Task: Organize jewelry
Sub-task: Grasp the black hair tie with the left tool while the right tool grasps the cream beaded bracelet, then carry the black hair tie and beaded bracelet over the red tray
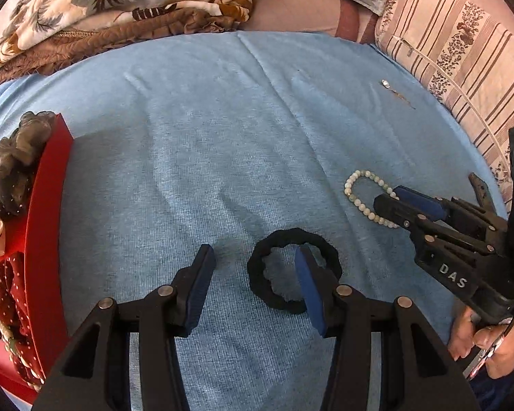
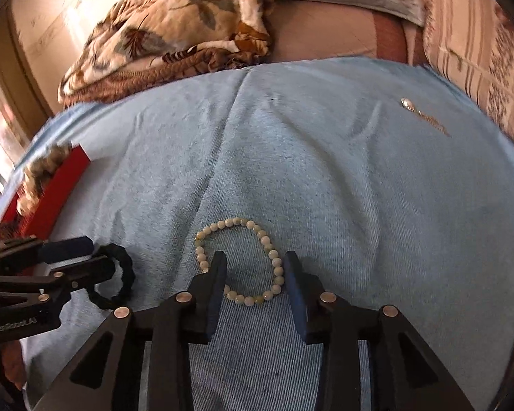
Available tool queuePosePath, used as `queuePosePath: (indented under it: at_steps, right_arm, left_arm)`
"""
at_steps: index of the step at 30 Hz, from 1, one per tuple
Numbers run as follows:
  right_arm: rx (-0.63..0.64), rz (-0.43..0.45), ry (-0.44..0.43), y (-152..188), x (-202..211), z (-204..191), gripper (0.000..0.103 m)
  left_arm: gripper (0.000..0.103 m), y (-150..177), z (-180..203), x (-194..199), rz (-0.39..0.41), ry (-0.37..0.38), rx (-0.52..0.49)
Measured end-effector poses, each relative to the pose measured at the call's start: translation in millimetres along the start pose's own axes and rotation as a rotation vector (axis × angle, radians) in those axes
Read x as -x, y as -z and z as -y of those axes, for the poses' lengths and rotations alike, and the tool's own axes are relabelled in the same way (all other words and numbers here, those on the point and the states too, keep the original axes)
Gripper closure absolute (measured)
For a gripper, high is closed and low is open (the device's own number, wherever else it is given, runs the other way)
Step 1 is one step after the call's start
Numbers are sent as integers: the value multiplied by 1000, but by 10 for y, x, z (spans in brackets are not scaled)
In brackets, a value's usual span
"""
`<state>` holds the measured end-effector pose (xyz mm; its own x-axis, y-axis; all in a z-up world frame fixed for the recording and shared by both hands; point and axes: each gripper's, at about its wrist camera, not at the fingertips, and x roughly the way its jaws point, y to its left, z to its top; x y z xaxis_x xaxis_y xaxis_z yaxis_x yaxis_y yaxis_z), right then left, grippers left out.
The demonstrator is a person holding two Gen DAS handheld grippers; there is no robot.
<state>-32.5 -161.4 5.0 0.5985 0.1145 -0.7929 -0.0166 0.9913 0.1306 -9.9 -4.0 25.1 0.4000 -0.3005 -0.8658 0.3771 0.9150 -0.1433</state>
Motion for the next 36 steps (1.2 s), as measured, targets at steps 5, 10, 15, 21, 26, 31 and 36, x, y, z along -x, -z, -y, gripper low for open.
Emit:
queuePosePath:
  at_steps: [5, 10, 15, 21, 26, 31, 36]
  right_arm:
    - [-38, 11, -24, -23, 15, 73, 96]
    - [-117, 32, -83, 8, 112, 156, 96]
    - [-196, 81, -134, 45, 330, 253, 96]
    - [-229, 119, -127, 67, 595, 255, 96]
    - [-186, 142, -83, 108, 893, 113, 96]
    - [-169, 175, -42, 152, 1238, 58, 96]
    - [-160, 198, 0, 165, 1547, 14, 96]
  left_arm:
    - [94, 21, 91, 22, 1, -41, -23]
    - [94, 31, 56, 240, 39, -7, 14]
    - [94, 67, 39, 491, 79, 30, 32]
    - [94, 160, 63, 769, 132, 14, 0]
    - [94, 227, 24, 952, 174, 30, -11]
    - [94, 262, -43, 1117, 211, 41, -16]
    - [94, 285, -141, 1318, 268, 35, -18]
